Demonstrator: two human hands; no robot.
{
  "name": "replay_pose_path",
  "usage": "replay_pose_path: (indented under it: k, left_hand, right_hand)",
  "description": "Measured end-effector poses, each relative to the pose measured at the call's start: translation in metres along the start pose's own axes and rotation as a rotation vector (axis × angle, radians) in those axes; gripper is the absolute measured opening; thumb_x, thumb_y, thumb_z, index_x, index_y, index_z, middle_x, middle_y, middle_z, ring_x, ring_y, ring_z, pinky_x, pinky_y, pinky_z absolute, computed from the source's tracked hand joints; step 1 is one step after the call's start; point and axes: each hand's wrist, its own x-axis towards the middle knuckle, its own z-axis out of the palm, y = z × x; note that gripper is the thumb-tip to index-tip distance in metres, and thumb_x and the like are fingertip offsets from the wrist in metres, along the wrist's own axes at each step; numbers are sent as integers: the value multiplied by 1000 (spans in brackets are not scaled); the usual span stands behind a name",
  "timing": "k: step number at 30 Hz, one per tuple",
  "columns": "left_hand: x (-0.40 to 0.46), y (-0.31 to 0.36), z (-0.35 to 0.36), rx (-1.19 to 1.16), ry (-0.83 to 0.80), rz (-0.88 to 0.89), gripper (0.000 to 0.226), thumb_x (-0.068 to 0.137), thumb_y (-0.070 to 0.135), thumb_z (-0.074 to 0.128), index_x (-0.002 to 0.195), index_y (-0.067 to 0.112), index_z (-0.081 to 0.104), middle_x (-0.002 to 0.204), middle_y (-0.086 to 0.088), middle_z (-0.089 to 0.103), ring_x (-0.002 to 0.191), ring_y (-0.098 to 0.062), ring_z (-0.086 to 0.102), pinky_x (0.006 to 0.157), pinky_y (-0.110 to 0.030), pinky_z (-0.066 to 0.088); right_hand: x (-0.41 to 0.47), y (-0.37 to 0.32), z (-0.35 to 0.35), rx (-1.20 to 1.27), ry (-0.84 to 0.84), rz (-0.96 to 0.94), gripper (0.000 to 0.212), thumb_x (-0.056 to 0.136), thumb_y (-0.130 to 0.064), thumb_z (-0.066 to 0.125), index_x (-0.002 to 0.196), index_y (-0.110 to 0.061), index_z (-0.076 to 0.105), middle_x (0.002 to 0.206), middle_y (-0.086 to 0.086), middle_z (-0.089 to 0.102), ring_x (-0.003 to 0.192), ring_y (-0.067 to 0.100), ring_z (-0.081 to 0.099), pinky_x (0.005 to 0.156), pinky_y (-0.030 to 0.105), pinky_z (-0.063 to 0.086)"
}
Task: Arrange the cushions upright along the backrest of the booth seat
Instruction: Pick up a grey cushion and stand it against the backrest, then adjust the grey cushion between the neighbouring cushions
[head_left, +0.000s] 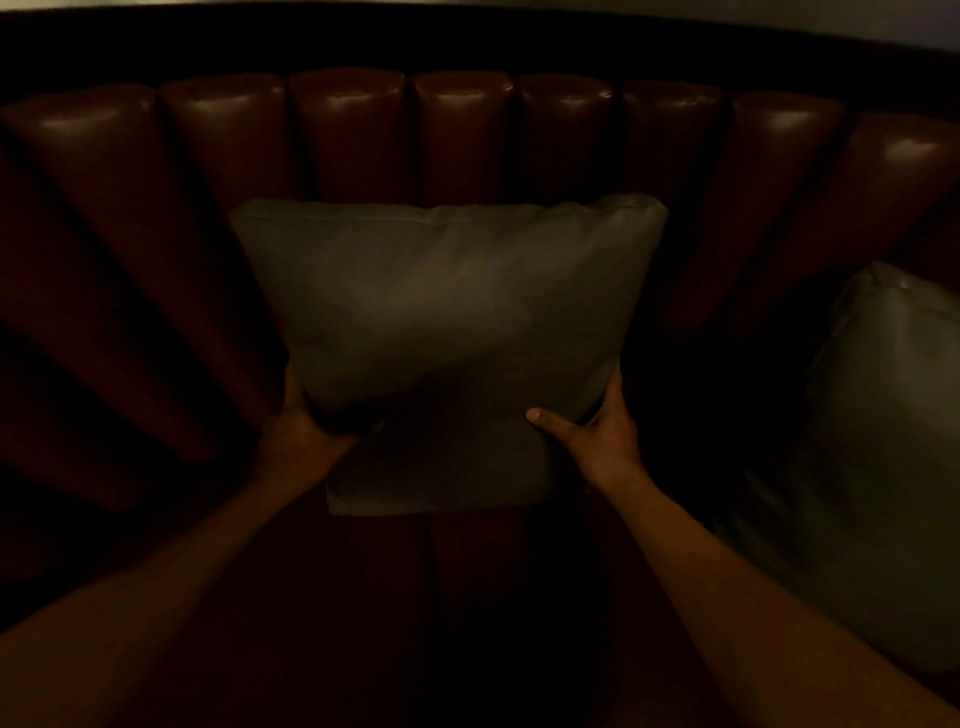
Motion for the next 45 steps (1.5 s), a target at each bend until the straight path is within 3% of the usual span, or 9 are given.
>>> replay_pose_path:
  k: [5, 11, 19, 23, 32, 36, 38, 42, 45]
  left_hand:
    - [-24, -2, -8, -14, 94, -79, 138, 39, 79, 68, 157, 39, 8, 152, -5, 47, 134, -40, 49, 103, -49, 46]
    - [-16, 0, -7, -23, 76, -104, 130, 43, 80, 68, 155, 41, 15, 148, -2, 51, 130, -36, 53, 99, -45, 50]
    - [-13, 3, -10, -59, 121, -85, 123, 46, 76, 79, 152, 41, 27, 147, 1, 53, 135, -32, 49, 103, -47, 47]
    - [-12, -3, -19, -42, 165, -87, 112, 57, 57, 87, 152, 34, 32, 146, -2, 54, 133, -32, 51, 99, -40, 46]
    - [-9, -13, -25, 19, 169, -86, 121, 60, 61, 84, 156, 43, 12, 154, -1, 45, 138, -36, 45, 105, -47, 45]
    - [-25, -20, -7, -2, 373, 34, 127, 54, 75, 72, 158, 36, 9, 163, -2, 27, 148, -28, 29, 117, -54, 31]
    - [-43, -11, 17, 94, 462, 92, 116, 63, 76, 64, 159, 34, 13, 166, -7, 15, 152, -30, 19, 120, -53, 24]
    - [-61, 44, 67, 375, 435, 627, 78, 86, 53, 61, 152, 18, 40, 163, -24, 17, 152, -42, 12, 122, -57, 13]
    - [-64, 105, 95, 544, 303, 889, 69, 86, 46, 60, 148, 17, 49, 162, -23, 22, 151, -45, 13, 121, -61, 12]
  right_hand:
    - [9, -10, 16, 6, -121, -42, 127, 58, -48, 96, 156, -53, 17, 150, -14, 51, 132, 8, 52, 112, 39, 47]
    - [17, -9, 27, 34, -132, -70, 123, 64, -46, 95, 156, -56, 14, 153, -17, 47, 135, 9, 51, 113, 43, 46]
    - [15, -4, 27, 21, -102, -55, 122, 65, -46, 95, 157, -52, 15, 153, -14, 49, 136, 9, 50, 112, 40, 46]
    - [10, -6, 36, 27, -132, -39, 118, 68, -43, 94, 159, -46, 19, 150, -13, 52, 132, 6, 52, 111, 31, 46]
    - [6, -12, 48, 8, -170, -25, 125, 72, -39, 91, 161, -42, 2, 162, -7, 38, 144, 13, 40, 117, 32, 38]
    - [-8, -17, 33, -23, -114, -68, 126, 72, -55, 85, 160, -43, -4, 169, -10, 19, 153, 11, 24, 124, 44, 30]
    - [-17, -19, 16, -50, -59, -50, 119, 77, -62, 79, 160, -43, -5, 170, -11, 12, 155, 14, 17, 125, 47, 25]
    - [-27, -17, -34, -159, -20, -57, 106, 85, -62, 71, 159, -47, -3, 170, -11, 12, 154, 17, 16, 124, 45, 23]
    - [-35, -12, -78, -422, 145, -186, 86, 93, -59, 59, 162, -32, 15, 165, 5, 29, 151, 25, 27, 123, 53, 25]
